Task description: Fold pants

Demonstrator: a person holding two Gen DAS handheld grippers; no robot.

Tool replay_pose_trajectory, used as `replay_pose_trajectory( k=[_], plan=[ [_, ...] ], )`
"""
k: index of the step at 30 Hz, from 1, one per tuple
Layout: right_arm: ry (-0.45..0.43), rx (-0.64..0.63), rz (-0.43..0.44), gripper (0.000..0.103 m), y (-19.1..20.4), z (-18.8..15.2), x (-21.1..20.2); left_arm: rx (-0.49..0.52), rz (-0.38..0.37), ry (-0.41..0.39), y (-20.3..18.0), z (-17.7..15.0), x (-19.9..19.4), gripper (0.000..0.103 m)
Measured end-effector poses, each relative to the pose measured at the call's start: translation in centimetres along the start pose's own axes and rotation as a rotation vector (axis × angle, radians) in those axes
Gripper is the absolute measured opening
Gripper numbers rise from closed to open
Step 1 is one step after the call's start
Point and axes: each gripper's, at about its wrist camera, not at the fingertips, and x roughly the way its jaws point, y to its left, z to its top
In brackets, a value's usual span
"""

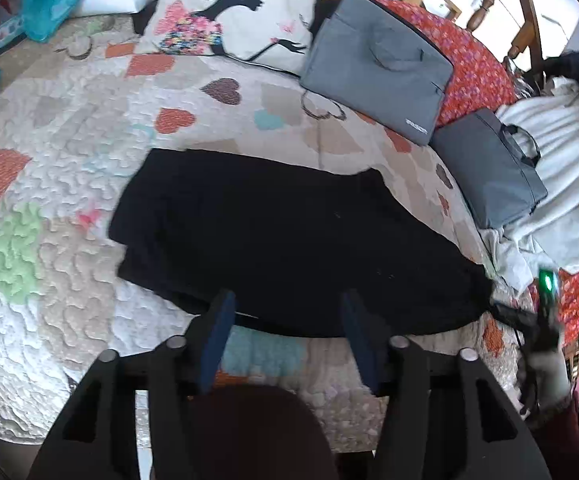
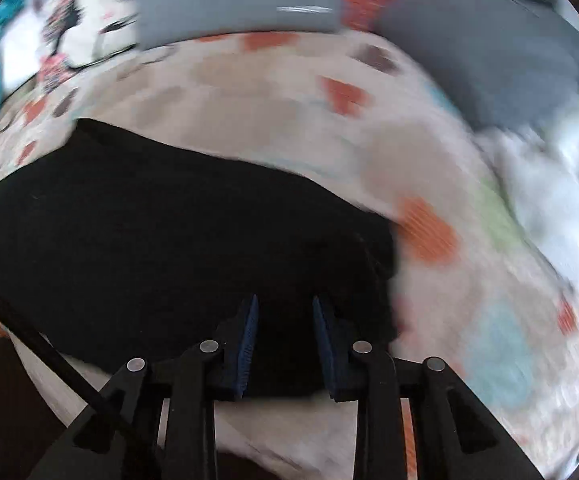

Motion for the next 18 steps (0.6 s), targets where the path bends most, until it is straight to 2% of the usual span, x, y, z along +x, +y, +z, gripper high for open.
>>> replay_pose_trajectory(
  k=[1, 3, 5, 7, 8, 9, 11, 12, 15, 18],
  plan=[
    [0.004, 0.020, -0.111, 0.066, -1.8, -1.6, -0.5, -0.013, -0.002, -0.001, 0.5, 0.0, 0.1, 0.055],
    [0.020, 0.066, -0.228, 0.066, -4.5, -3.5, -1.1, -0.037, 0.002, 0.003, 1.4, 0.1, 0.3, 0.055],
    [0.007, 0.178, -0.227, 0.062, -7.7, -4.8, -2.4, -0.053, 0.010, 0.009, 1.9, 0.0, 0.6, 0.055],
    [-0.084, 0.252, -0.130, 0.059, -9.2, -4.7, -4.5, -0.058, 0.015, 0.010, 2.0, 0.0, 0.6, 0.055],
    [-0.138, 0.263, -0.051, 0.059, -9.2, -4.1, -5.6, -0.056, 0.018, 0.007, 1.8, 0.0, 0.5, 0.055],
    [-0.188, 0.266, 0.064, 0.059, -8.7, -3.4, -6.4, -0.052, 0.018, 0.003, 1.6, -0.1, 0.3, 0.055],
    [-0.220, 0.271, 0.264, 0.059, -7.4, -1.6, -6.4, -0.046, 0.018, -0.002, 1.1, -0.1, 0.0, 0.055],
    [-0.214, 0.270, 0.316, 0.059, -6.6, -0.8, -5.9, -0.040, 0.020, -0.004, 0.8, -0.2, -0.2, 0.055],
    [-0.165, 0.217, 0.397, 0.058, -3.2, 1.8, -2.8, -0.029, 0.024, -0.011, 0.3, -0.2, -0.7, 0.055],
    [-0.050, 0.186, 0.331, 0.056, -1.8, 3.3, 2.3, -0.038, 0.020, -0.021, 0.6, 0.1, -1.1, 0.056]
  ],
)
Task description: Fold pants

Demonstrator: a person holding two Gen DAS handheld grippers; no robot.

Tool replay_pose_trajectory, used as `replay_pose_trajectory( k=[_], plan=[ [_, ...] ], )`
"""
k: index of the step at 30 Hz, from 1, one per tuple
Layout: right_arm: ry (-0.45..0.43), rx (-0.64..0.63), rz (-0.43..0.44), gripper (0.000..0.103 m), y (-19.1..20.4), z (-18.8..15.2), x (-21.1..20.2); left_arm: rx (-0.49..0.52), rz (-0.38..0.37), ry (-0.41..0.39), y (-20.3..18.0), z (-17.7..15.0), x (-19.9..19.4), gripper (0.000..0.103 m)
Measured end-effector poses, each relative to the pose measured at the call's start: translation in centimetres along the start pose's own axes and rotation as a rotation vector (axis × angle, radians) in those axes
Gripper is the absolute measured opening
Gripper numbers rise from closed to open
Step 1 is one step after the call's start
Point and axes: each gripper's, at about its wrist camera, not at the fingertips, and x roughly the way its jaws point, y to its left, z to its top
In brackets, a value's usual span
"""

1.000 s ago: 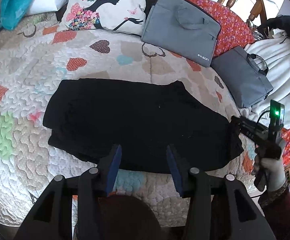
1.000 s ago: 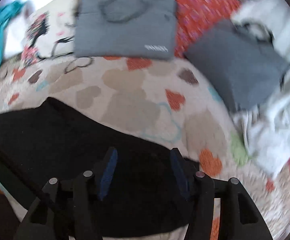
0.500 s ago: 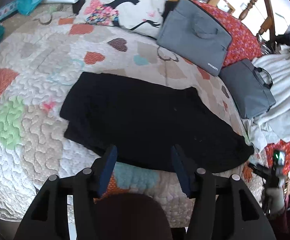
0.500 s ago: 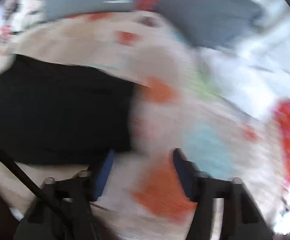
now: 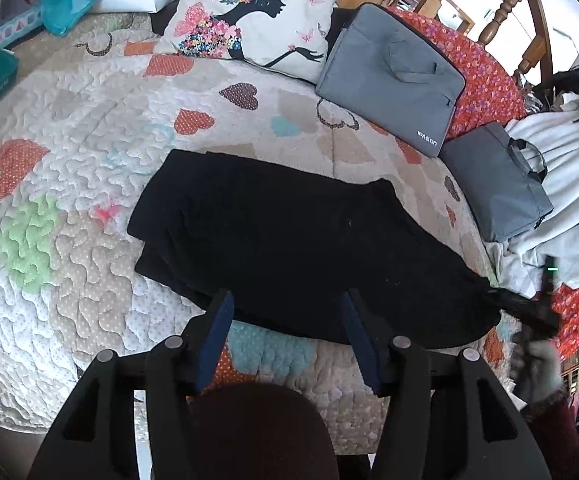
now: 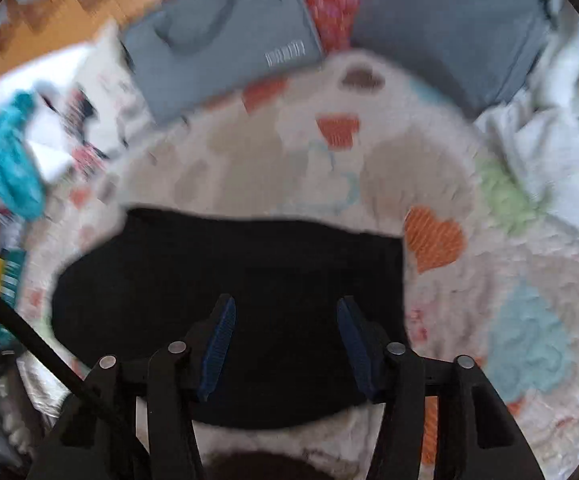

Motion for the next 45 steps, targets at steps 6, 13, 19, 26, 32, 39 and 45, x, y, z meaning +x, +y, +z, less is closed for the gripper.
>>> replay_pose_trajectory(
  k=[6, 13, 19, 26, 32, 39, 45],
  plan=[
    [-0.039, -0.055, -0.167, 0.034, 1.1, 1.5, 0.2, -0.031, 0.007, -0.007, 1.5, 1.0, 1.1, 0.057],
    [-0.040, -0.260, 0.166, 0.046, 11.9, 4.0, -0.7, -0.059, -0.020, 0.020, 2.2, 1.4, 4.3, 0.057],
    [0.051, -0.362, 0.216, 0.057, 19.5, 7.8, 7.6, -0.061, -0.004, -0.024, 3.4, 1.8, 3.6, 0.057],
    [0.193, -0.415, 0.212, 0.004, 22.6, 8.8, 12.7, -0.129, 0.011, -0.074, 7.8, 2.4, 1.7, 0.057],
    [0.170, -0.378, 0.172, 0.003, 24.0, 11.3, 14.1, -0.197, 0.011, -0.085, 10.4, 2.6, 1.9, 0.057],
    [0.198, -0.360, 0.131, 0.003, 24.0, 11.6, 16.2, -0.225, 0.022, -0.090, 11.7, 2.4, 1.4, 0.057],
    [0.156, -0.394, 0.071, 0.022, 24.1, 11.9, 13.8, -0.205, 0.006, -0.124, 10.3, 4.9, 0.6, 0.057]
  ],
)
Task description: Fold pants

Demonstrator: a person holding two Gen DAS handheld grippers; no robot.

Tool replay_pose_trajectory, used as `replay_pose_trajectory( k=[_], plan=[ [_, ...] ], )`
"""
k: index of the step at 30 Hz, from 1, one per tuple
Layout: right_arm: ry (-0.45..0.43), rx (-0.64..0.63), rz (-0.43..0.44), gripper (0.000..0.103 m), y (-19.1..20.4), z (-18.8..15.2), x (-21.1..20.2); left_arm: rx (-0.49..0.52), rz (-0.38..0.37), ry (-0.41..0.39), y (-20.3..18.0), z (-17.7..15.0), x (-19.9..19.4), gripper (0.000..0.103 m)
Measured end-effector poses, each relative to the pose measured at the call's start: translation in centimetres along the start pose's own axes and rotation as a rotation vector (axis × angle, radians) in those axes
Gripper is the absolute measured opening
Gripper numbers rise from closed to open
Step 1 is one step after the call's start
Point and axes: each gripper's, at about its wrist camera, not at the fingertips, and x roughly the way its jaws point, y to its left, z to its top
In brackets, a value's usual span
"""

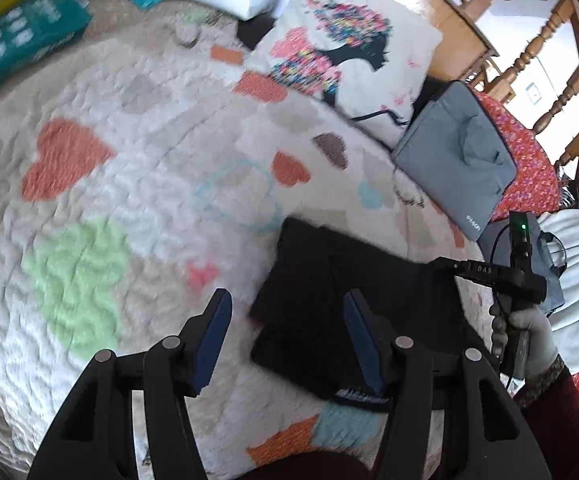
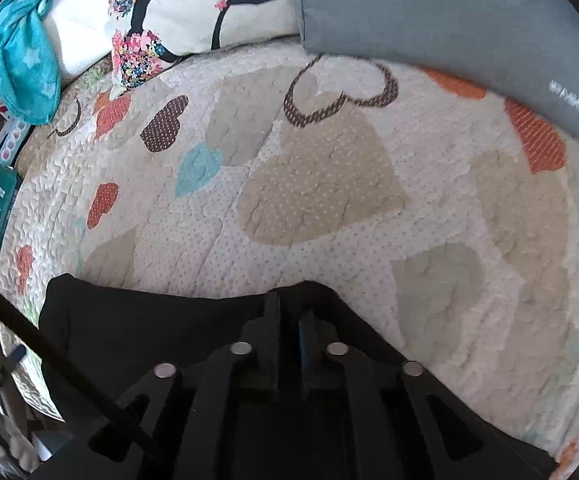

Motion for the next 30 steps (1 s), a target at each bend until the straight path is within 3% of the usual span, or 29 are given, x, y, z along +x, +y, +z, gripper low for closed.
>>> replay_pose_trajectory(
  k=[2, 4, 8, 11, 13, 16, 17, 18, 20, 22, 24, 27, 30],
  plan=[
    [-0.061, 0.008, -0.034, 0.035, -0.2, -0.1, -1.9, 0.029, -0.018, 0.000, -1.3, 0.6, 0.3, 0.058],
    [-0.113, 0.050, -0.010, 0.036, -0.5, -0.2, -3.9, 0.050, -0.046, 0.011, -2.9, 1.1, 1.3, 0.059],
    [-0.103, 0.147, 0.252, 0.036, -0.6, -0.8, -5.0, 0.081, -0.090, 0.060, -5.1, 1.4, 5.2, 0.059],
    [-0.025, 0.197, 0.423, 0.036, 0.1, -1.0, -2.6, 0.055, -0.001, 0.118, -4.2, 1.5, 8.9, 0.059],
    [0.023, 0.190, 0.393, 0.036, 0.6, -1.1, -0.3, 0.016, 0.045, 0.118, -2.7, 1.7, 10.6, 0.059],
    [0.021, 0.204, 0.223, 0.034, -1.2, -0.3, 2.2, -0.002, 0.058, 0.081, -1.5, 1.9, 10.8, 0.059],
    [0.001, 0.242, 0.221, 0.015, -2.5, 0.0, 2.7, 0.004, 0.074, 0.080, -1.3, 1.9, 11.0, 0.059],
    [-0.022, 0.288, 0.221, 0.006, -3.8, 0.2, 2.9, 0.012, 0.078, 0.070, -1.0, 1.9, 11.1, 0.059],
    [-0.064, 0.368, 0.117, 0.005, -6.0, 0.7, 2.7, 0.021, 0.076, 0.068, -0.6, 1.7, 11.3, 0.060],
    [-0.092, 0.388, 0.075, 0.005, -6.7, 0.6, 1.7, 0.042, 0.078, 0.065, -0.8, 1.6, 11.3, 0.060],
    [-0.152, 0.324, 0.044, 0.018, -5.7, 0.1, -0.4, 0.037, 0.079, 0.076, -0.8, 1.8, 11.1, 0.060],
    [-0.186, 0.220, 0.142, 0.022, -3.1, -1.1, -3.4, -0.013, 0.089, 0.041, -0.6, 1.7, 8.8, 0.059],
    [-0.097, 0.165, 0.374, 0.036, 0.4, -2.7, -3.4, -0.028, 0.058, -0.011, -1.4, 1.3, 6.4, 0.059]
  ],
)
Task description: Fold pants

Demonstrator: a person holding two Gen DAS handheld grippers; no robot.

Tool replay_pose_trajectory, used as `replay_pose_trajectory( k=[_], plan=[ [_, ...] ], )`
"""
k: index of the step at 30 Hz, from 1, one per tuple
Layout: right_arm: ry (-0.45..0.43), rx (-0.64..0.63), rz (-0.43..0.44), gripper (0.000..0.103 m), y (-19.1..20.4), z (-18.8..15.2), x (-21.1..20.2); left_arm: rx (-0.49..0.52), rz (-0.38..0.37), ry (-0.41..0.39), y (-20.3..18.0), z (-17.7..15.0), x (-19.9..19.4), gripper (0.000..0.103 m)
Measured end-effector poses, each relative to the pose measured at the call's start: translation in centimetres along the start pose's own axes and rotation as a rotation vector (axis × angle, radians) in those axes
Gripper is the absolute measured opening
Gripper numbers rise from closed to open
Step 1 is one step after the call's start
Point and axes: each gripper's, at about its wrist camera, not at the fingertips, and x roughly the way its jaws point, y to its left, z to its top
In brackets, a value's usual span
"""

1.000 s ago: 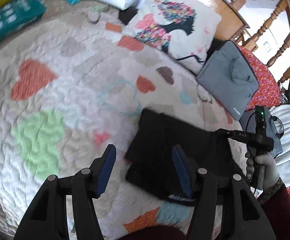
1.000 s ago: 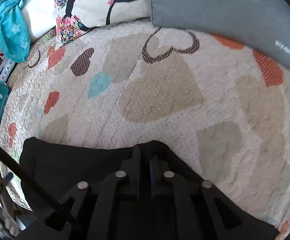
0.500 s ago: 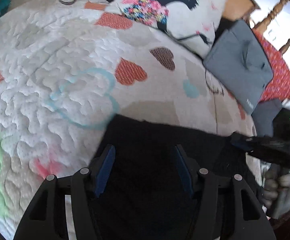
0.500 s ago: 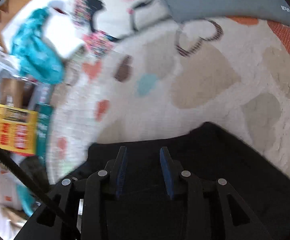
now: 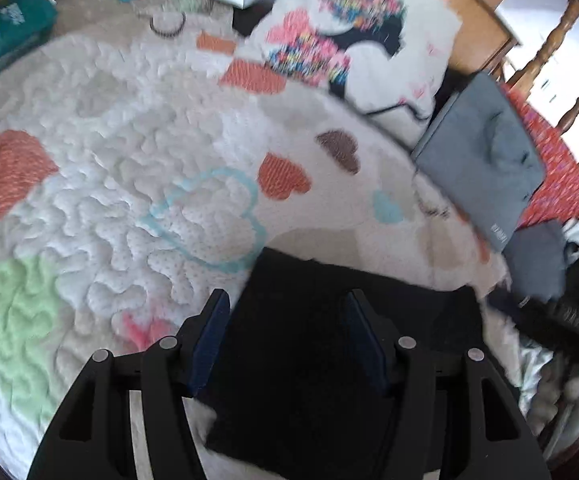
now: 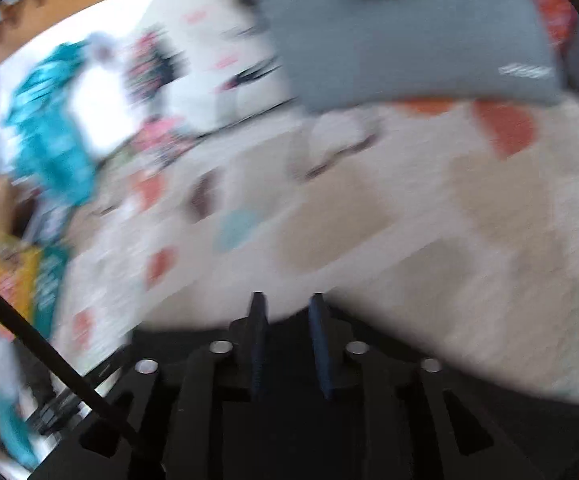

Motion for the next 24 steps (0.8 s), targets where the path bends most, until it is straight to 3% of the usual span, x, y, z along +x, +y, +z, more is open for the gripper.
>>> replay_pose_trajectory(
  k=[2, 3, 5, 7, 8, 9, 10, 12, 15, 20, 22, 24],
  plan=[
    [0.067, -0.008, 0.050, 0.036, 0.6, -1.2, 1.7, 0.021, -0.026, -0.001, -0.9, -0.5, -0.7, 0.060],
    [0.084, -0.020, 0.027, 0.036, 0.7, -1.6, 2.5, 0.045, -0.031, 0.012, -1.5, -0.9, -0.7, 0.060],
    [0.086, -0.027, -0.083, 0.036, -0.5, -1.8, 3.6, 0.083, -0.008, 0.046, -2.2, -1.7, -0.2, 0.060],
    [0.020, -0.009, -0.231, 0.034, -3.2, -1.5, 2.7, 0.098, -0.003, 0.069, -2.4, -2.6, -0.2, 0.060],
    [-0.011, 0.033, -0.226, 0.012, -5.1, -1.3, 1.8, 0.102, -0.002, 0.065, -2.3, -2.9, -0.5, 0.060],
    [-0.022, 0.094, -0.213, 0.000, -6.7, -1.1, 1.0, 0.107, -0.001, 0.058, -2.4, -3.0, -0.9, 0.060],
    [-0.047, 0.164, -0.225, 0.000, -8.3, -1.1, -0.1, 0.107, -0.003, 0.053, -2.4, -3.1, -1.3, 0.060],
    [-0.114, 0.163, -0.373, 0.019, -8.2, -1.2, -2.9, 0.097, -0.015, 0.039, -2.5, -3.2, -2.0, 0.060],
    [-0.142, 0.141, -0.235, 0.029, -6.0, -1.8, -4.9, 0.099, -0.018, 0.025, -3.2, -3.4, -2.7, 0.060],
    [-0.002, 0.106, 0.121, 0.031, -1.0, -4.1, -1.3, 0.105, -0.030, 0.027, -4.1, -4.3, -3.7, 0.060],
    [0.060, 0.083, 0.177, 0.031, 1.1, -5.2, 2.0, 0.111, -0.022, 0.023, -4.3, -4.6, -4.1, 0.060],
    [0.112, 0.072, 0.173, 0.035, 1.3, -5.9, 4.4, 0.106, -0.015, 0.024, -4.2, -4.8, -4.4, 0.060]
  ],
)
